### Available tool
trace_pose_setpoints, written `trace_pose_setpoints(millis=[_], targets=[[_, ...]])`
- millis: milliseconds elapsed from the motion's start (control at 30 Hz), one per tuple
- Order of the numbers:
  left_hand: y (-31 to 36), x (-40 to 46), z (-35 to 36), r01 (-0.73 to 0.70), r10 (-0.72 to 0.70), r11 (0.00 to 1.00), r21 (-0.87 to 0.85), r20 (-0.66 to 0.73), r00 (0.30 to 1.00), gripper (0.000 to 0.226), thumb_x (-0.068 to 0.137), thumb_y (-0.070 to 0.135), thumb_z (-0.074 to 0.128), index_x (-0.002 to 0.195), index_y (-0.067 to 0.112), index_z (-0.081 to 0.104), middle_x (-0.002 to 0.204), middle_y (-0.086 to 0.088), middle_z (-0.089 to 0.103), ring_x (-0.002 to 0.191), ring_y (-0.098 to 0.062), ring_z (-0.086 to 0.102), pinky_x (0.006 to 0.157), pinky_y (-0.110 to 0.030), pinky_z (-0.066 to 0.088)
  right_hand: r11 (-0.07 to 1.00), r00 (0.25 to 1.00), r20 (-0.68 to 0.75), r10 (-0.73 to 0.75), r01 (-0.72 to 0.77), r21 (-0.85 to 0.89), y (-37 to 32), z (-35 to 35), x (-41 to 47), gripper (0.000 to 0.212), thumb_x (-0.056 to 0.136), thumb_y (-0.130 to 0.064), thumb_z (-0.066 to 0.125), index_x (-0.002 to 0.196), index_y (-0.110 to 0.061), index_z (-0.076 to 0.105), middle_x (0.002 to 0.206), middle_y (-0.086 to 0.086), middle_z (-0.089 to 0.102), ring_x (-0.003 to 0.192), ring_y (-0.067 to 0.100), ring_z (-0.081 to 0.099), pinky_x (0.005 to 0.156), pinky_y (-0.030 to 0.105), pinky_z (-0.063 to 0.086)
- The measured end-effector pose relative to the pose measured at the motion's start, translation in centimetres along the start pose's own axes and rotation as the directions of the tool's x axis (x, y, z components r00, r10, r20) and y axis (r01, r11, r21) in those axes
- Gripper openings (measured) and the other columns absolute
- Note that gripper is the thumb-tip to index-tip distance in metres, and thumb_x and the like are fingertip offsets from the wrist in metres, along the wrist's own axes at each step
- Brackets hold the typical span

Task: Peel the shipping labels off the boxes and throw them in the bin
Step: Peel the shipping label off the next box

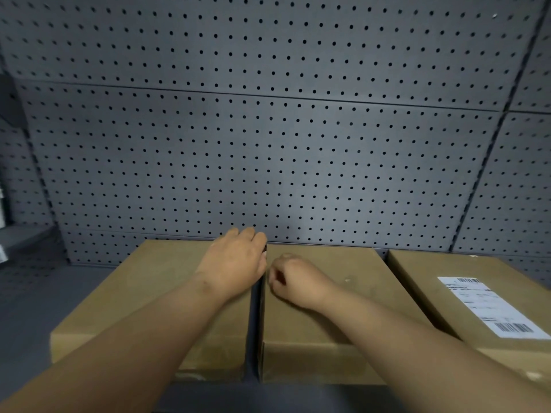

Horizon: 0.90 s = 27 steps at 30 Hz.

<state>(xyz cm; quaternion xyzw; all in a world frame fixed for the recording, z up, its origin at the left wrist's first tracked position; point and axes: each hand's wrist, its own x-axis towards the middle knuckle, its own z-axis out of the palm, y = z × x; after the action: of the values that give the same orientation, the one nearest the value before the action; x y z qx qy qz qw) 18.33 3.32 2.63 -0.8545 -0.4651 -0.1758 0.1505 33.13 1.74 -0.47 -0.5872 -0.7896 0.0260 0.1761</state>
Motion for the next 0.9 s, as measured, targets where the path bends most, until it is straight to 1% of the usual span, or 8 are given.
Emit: trace_pose_setpoints(millis=[100, 167, 300, 433, 533, 667, 767, 900], targets=[[-0.1, -0.1, 0.0, -0.001, 0.0, 1.0, -0.013, -0.019, 1.0, 0.024, 0.097, 0.03, 0.033, 0.105, 0.014, 0.048, 0.106, -0.004, 0.055, 0.097, -0.022, 0.051, 0.08, -0.034, 0.046, 0.998, 0.994, 0.083, -0.068, 0.067, 0.007, 0.7, -1.1, -0.9, 0.014, 0.085, -0.013, 0.054, 0.09, -0.005, 0.064, 0.097, 0.012, 0.061, 0.09, 0.025, 0.056, 0.082, 0.029, 0.044], [-0.2, -0.1, -0.1, -0.002, 0.002, 1.0, -0.016, -0.026, 1.0, 0.024, 0.097, 0.03, 0.032, 0.105, 0.015, 0.048, 0.106, -0.004, 0.056, 0.095, -0.021, 0.05, 0.08, -0.033, 0.046, 1.0, 0.997, 0.077, 0.006, -0.003, -0.031, 2.3, -1.8, -1.1, 0.015, 0.085, -0.012, 0.054, 0.092, -0.004, 0.064, 0.096, 0.01, 0.062, 0.091, 0.022, 0.054, 0.077, 0.024, 0.037], [-0.3, -0.2, -0.2, 0.0, 0.0, 1.0, -0.007, -0.019, 1.0, 0.024, 0.097, 0.03, 0.032, 0.105, 0.014, 0.048, 0.106, -0.004, 0.056, 0.095, -0.022, 0.05, 0.08, -0.033, 0.046, 0.98, 0.984, -0.034, 0.177, -0.179, -0.086, 2.9, -1.5, -0.4, 0.022, 0.088, -0.013, 0.048, 0.091, 0.0, 0.065, 0.102, 0.017, 0.065, 0.099, 0.031, 0.058, 0.083, 0.031, 0.045], [0.0, -0.3, -0.3, -0.004, 0.004, 1.0, 0.0, -0.03, 1.0, 0.025, 0.097, 0.03, 0.033, 0.106, 0.014, 0.05, 0.106, -0.005, 0.057, 0.096, -0.023, 0.052, 0.081, -0.035, 0.048, 1.0, 1.0, -0.01, 0.01, -0.01, -0.014, -0.7, -0.4, -1.2, 0.018, 0.087, -0.013, 0.05, 0.091, -0.004, 0.065, 0.102, 0.015, 0.062, 0.095, 0.029, 0.058, 0.088, 0.033, 0.048], [0.0, -0.4, -0.6, -0.004, 0.004, 1.0, -0.004, -0.038, 0.999, 0.025, 0.097, 0.03, 0.033, 0.105, 0.014, 0.05, 0.107, -0.005, 0.057, 0.097, -0.023, 0.052, 0.081, -0.036, 0.049, 0.992, 0.989, 0.072, -0.128, 0.127, 0.014, -1.4, -1.2, -3.3, 0.012, 0.085, -0.013, 0.055, 0.089, -0.007, 0.064, 0.1, 0.011, 0.06, 0.09, 0.021, 0.055, 0.083, 0.028, 0.043], [-0.3, -0.9, -0.7, -0.008, 0.008, 1.0, -0.001, -0.034, 0.999, 0.024, 0.097, 0.03, 0.032, 0.104, 0.015, 0.05, 0.105, -0.004, 0.057, 0.095, -0.022, 0.051, 0.083, -0.036, 0.049, 0.999, 0.997, 0.082, 0.005, -0.002, -0.04, 2.0, -2.7, -4.4, 0.013, 0.085, -0.014, 0.055, 0.092, -0.01, 0.065, 0.093, 0.001, 0.054, 0.089, 0.016, 0.054, 0.079, 0.021, 0.037], [-0.2, -1.3, -0.8, -0.008, 0.008, 1.0, 0.0, -0.034, 0.999, 0.023, 0.096, 0.028, 0.033, 0.103, 0.014, 0.05, 0.105, -0.005, 0.057, 0.094, -0.023, 0.051, 0.082, -0.035, 0.048, 0.99, 0.994, -0.003, 0.106, -0.106, -0.088, 2.4, -2.7, -4.2, 0.017, 0.085, -0.013, 0.052, 0.094, -0.008, 0.065, 0.102, 0.009, 0.062, 0.1, 0.024, 0.058, 0.088, 0.026, 0.042], [0.3, -1.6, -0.8, -0.014, 0.014, 1.0, 0.006, -0.025, 1.0, 0.025, 0.096, 0.029, 0.034, 0.106, 0.013, 0.051, 0.109, -0.006, 0.057, 0.099, -0.025, 0.052, 0.082, -0.036, 0.047, 0.998, 0.999, 0.023, -0.036, 0.037, -0.051, -1.5, -1.5, -5.0, 0.017, 0.088, -0.016, 0.052, 0.097, -0.009, 0.064, 0.106, 0.009, 0.06, 0.097, 0.023, 0.058, 0.093, 0.032, 0.046]])
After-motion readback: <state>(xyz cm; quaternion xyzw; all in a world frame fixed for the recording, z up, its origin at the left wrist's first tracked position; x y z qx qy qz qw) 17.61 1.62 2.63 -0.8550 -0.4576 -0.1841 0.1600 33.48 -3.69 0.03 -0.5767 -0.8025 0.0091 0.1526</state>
